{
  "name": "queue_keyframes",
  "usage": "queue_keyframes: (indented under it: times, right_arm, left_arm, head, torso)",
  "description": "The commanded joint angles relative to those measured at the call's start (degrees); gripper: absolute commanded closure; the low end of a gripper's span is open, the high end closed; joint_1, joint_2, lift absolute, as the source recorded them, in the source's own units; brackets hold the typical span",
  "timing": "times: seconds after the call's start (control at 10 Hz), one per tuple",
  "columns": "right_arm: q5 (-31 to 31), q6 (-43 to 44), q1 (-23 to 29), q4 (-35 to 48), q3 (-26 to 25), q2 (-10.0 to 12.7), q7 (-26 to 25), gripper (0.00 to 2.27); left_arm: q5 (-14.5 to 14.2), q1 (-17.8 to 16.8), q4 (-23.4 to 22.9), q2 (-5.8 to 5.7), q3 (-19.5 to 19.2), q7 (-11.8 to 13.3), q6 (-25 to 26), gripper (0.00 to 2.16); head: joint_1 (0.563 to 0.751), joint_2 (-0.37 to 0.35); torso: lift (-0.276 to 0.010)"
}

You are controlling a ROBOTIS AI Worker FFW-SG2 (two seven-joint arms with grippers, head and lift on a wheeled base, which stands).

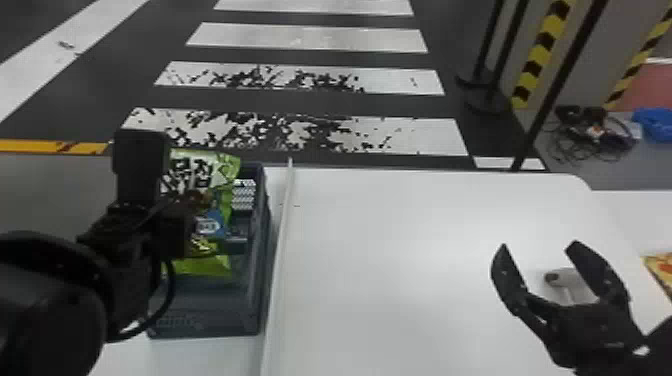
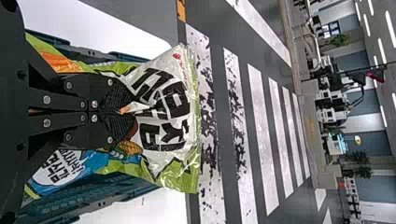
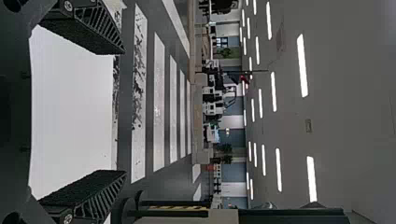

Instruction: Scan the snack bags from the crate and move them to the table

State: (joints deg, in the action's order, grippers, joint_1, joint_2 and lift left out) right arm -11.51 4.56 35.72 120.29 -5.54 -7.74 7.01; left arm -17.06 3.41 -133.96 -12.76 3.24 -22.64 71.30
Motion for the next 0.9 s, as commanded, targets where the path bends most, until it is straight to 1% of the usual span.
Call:
queue_keyframes:
  times: [0.0, 0.1, 0.2, 0.5, 0.8]
  right_arm:
    - [0.0, 0.0, 0.1, 0.1, 0.0, -0.2, 0.0, 0.08]
    - [-0.4, 0.0, 0.1, 0.1, -0.2, -0.2, 0.0, 0.08]
    - [-0.5, -0.1, 0.1, 0.1, -0.1, -0.2, 0.0, 0.08]
    - [-0.5, -0.1, 1.0, 0.8, -0.2, -0.2, 0.1, 0.08]
    - [-0.4, 0.0, 1.6, 1.7, -0.2, -0.2, 0.1, 0.08]
  left_arm:
    - [0.2, 1.6, -0.1, -0.43, -1.4, 0.1, -0.5, 1.89]
    - [0.2, 1.9, -0.3, -0.43, -1.4, 0.1, -1.0, 1.89]
    - [0.2, 1.8, -1.6, -0.43, -1.3, 0.0, -0.5, 1.89]
    - [0.4, 1.1, -6.9, 0.01, 0.1, -0.7, -0.3, 1.89]
    - [0.4, 1.0, -8.6, 0.54, 3.4, -0.4, 0.0, 1.89]
  head:
    - [0.695, 0.001]
    - [0.695, 0.006]
    - [0.695, 0.017]
    - [0.695, 0.01]
    - [0.695, -0.026]
  torso:
    - [-0.095]
    - [-0.095]
    - [-0.095]
    - [-0.095]
    - [-0.095]
